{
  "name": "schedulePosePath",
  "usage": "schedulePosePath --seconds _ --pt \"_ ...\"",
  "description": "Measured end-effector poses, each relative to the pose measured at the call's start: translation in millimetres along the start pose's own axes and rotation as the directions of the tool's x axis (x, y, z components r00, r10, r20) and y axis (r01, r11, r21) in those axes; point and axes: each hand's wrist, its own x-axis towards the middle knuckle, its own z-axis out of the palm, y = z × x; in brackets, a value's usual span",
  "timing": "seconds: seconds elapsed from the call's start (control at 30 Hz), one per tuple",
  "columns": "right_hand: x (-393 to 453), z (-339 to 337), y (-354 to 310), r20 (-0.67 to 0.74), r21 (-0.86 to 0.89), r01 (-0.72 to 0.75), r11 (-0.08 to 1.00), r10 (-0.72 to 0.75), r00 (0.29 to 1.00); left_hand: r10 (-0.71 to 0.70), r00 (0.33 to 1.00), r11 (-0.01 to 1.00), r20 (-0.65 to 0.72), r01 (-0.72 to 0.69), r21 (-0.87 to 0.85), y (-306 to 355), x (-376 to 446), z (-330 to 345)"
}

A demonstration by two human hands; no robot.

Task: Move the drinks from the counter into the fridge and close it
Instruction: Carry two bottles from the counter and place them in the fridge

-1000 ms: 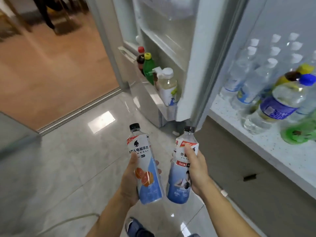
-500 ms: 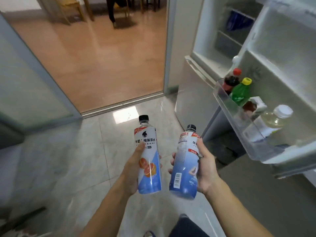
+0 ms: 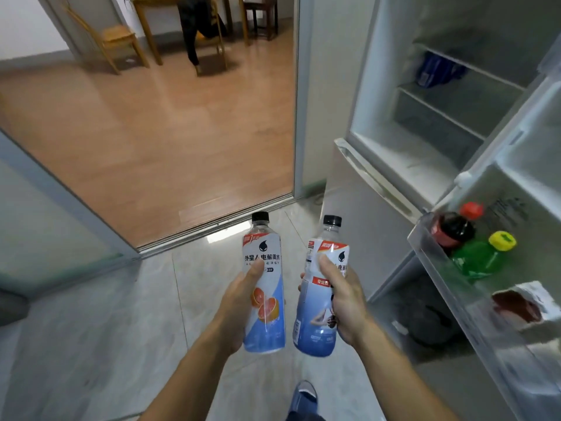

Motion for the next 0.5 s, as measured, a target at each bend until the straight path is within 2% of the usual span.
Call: schedulePosePath --seconds 0.13,0.33,0.5 --pt "48 3 -34 -0.063 -0.014 0.033 0.999 -0.034 0.997 0.016 1.0 0.998 0.008 -0.017 0.066 42 53 15" --pt "111 -2 -60 -0.22 0.011 0.033 0.999 -0.03 0.975 -0.053 0.998 0.996 0.028 0.051 0.069 81 132 34" --pt "165 -2 -71 -0.443 0.004 0.102 0.995 -0.089 0.892 -0.12 0.985 0.984 0.126 0.101 0.147 118 211 44"
